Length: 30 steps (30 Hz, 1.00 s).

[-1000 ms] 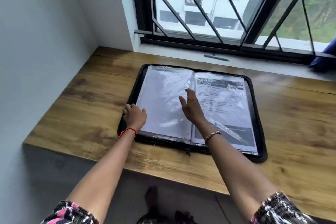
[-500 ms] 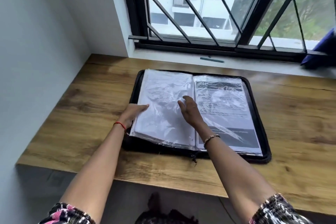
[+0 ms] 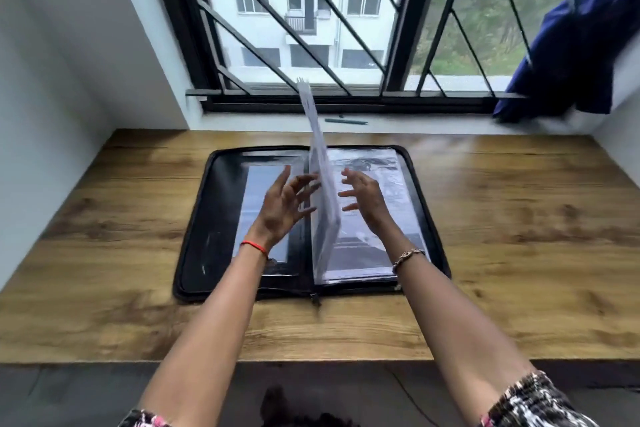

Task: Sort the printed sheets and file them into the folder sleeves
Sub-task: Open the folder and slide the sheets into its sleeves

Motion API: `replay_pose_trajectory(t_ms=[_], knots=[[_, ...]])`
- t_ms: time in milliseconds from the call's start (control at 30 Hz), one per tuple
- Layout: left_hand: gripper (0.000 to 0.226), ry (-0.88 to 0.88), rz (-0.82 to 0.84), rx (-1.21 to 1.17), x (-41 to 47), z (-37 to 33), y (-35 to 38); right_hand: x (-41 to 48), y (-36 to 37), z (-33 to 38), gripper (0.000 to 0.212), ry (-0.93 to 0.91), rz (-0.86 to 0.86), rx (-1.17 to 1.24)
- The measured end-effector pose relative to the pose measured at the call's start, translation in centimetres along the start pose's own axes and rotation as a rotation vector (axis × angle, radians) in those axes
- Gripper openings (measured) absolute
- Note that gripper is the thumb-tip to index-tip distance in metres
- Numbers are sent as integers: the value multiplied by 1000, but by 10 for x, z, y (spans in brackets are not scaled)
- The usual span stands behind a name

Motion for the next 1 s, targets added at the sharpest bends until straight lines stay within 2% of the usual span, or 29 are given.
replay_pose_trajectory(t_ms=[67, 167, 300, 400, 433, 500, 533, 567, 667, 733, 833, 967, 1000], knots=[[42, -17, 38, 98, 6, 17, 30, -10, -35, 0, 33, 51, -74, 115], [40, -17, 81, 367, 10, 39, 63, -26, -79, -6, 30, 96, -136, 263], [46, -43, 74, 743, 22, 74, 75, 4, -128, -43, 79, 113, -167, 362], [59, -18, 87, 1089, 28, 94, 80, -8, -147, -52, 69, 151, -229, 273], [63, -7, 87, 1180, 29, 98, 81, -15, -150, -47, 57, 128, -240, 215], [70, 8, 95, 1307, 28, 104, 84, -16, -151, -44, 20, 80, -249, 51], [73, 5, 99, 1354, 28, 107, 84, -16, -149, -41, 8, 49, -251, -55], [75, 0, 99, 1395, 29, 110, 85, -17, -144, -40, 9, 32, -245, -168], [76, 4, 75, 1510, 28, 116, 86, -17, -114, -46, 60, -84, -132, -639], [75, 17, 49, 1556, 26, 118, 87, -18, -95, -53, 63, -200, -37, -915], [72, 47, 10, 1601, 24, 119, 88, -21, -86, -77, 58, -201, 76, -1164], [71, 82, -27, 1676, 23, 121, 90, -19, -91, -95, 82, -131, 94, -1191], [72, 82, -33, 1687, 23, 122, 90, -19, -91, -96, 81, -124, 100, -1195]])
Point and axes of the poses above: each hand's wrist, its own x-axis towards the middle knuckle, its own y-axis out of the palm, z = x × y, the point moved 10 cm from there along x, towards the middle knuckle, and after that the axes turned 11 degrees about x, right-handed, at the moved point
